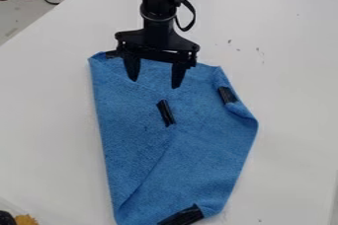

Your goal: Unfold the cloth from top right to bottom left

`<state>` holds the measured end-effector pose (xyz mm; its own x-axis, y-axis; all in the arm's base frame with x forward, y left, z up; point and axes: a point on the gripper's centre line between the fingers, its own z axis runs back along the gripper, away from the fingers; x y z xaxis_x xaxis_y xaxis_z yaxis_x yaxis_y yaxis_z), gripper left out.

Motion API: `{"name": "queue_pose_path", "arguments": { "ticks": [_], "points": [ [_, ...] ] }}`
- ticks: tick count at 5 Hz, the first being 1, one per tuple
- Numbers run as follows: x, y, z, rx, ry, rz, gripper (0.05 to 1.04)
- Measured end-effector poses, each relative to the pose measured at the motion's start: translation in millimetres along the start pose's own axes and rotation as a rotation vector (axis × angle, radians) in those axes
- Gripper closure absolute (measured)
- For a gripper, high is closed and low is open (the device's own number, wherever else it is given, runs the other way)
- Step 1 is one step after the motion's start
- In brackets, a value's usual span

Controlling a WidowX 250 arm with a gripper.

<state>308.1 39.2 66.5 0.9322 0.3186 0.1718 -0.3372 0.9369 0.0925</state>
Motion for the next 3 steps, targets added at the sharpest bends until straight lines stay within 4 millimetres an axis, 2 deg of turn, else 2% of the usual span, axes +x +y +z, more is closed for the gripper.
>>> {"name": "queue_pose_path", "arguments": {
  "ticks": [3],
  "points": [
    [-12,-14,-28,-0.026,0.052,0.003,0.077]
  ]
}}
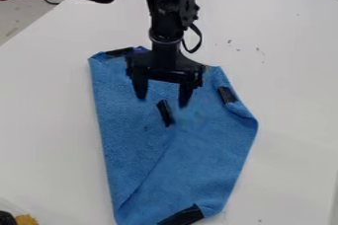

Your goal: Unfold the cloth from top right to bottom left

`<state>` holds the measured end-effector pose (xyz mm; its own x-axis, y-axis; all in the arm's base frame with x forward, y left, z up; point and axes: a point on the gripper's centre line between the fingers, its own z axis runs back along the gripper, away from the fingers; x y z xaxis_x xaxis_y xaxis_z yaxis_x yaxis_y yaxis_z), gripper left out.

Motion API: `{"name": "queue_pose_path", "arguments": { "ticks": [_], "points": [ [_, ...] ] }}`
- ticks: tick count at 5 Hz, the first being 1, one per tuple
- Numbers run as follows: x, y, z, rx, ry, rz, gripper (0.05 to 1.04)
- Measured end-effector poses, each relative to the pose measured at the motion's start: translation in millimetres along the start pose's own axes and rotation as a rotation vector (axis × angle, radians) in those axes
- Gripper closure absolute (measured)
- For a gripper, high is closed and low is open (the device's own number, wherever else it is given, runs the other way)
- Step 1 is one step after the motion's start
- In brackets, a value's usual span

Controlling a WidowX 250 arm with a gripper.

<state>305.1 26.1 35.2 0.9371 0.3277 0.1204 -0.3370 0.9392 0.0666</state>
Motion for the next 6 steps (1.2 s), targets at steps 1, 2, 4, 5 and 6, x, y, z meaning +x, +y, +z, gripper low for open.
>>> {"name": "queue_pose_path", "arguments": {
  "ticks": [1,2,4,5,6],
  "points": [
    [-1,-3,-7,-0.012,0.013,-0.002,0.077],
    [-3,-5,-14,-0.026,0.007,0.009,0.077],
    [-6,-9,-28,-0.055,0.034,-0.006,0.383],
    [-4,-8,-30,-0.065,0.037,0.007,0.669],
    [-3,-6,-31,-0.072,0.037,0.020,0.878]
  ]
}}
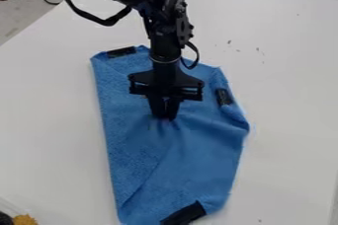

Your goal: Unfold the cloth from top right to bottom left

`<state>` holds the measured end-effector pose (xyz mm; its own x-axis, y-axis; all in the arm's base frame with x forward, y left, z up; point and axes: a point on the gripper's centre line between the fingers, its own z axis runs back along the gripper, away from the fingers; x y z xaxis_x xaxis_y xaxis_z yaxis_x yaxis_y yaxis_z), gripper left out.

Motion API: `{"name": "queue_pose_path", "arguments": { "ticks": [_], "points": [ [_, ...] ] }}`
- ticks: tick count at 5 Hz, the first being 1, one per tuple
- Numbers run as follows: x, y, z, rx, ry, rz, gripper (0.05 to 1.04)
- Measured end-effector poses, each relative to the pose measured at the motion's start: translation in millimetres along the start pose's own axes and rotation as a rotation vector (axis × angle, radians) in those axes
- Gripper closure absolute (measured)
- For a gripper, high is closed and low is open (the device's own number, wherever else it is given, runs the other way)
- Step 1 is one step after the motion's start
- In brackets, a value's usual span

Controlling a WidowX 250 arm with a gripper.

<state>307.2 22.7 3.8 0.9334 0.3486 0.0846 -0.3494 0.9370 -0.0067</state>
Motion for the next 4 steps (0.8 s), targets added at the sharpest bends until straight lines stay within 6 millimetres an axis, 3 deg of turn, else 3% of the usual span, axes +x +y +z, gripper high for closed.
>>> {"name": "queue_pose_path", "arguments": {
  "ticks": [1,4],
  "points": [
    [0.0,0.0,-0.5,-0.003,0.001,0.000,0.901],
    [2.1,-3.8,-0.5,-0.007,-0.007,-0.006,0.125]
  ]
}}
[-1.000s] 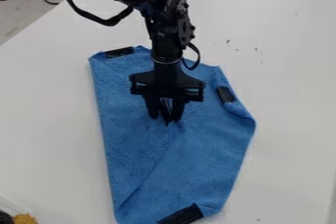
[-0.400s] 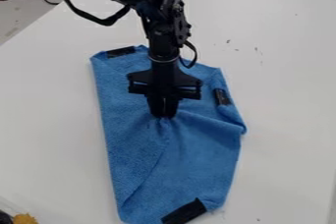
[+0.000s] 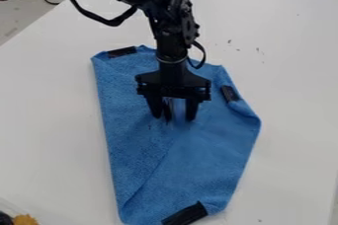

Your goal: Unfold the cloth from top right to bottom left

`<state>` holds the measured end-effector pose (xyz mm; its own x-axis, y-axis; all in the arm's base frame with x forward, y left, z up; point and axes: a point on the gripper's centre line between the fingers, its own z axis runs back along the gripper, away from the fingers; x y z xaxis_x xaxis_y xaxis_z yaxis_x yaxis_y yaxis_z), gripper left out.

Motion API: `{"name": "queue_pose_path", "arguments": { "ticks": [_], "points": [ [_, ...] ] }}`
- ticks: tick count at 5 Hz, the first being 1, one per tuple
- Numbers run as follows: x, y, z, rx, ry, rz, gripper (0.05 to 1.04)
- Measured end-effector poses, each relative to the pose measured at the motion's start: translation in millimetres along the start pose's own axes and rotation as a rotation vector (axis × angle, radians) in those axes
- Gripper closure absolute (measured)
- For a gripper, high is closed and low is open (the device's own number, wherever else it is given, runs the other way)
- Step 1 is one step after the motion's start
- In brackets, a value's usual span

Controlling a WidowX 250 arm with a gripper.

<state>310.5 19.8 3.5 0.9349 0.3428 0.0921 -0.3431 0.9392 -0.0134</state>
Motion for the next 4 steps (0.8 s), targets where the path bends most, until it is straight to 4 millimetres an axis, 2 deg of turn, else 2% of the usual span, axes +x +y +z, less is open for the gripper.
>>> {"name": "queue_pose_path", "arguments": {
  "ticks": [1,4],
  "points": [
    [0.0,0.5,0.5,0.004,0.003,0.000,0.089],
    [-3.2,6.8,0.7,0.044,0.024,-0.009,0.089]
  ]
}}
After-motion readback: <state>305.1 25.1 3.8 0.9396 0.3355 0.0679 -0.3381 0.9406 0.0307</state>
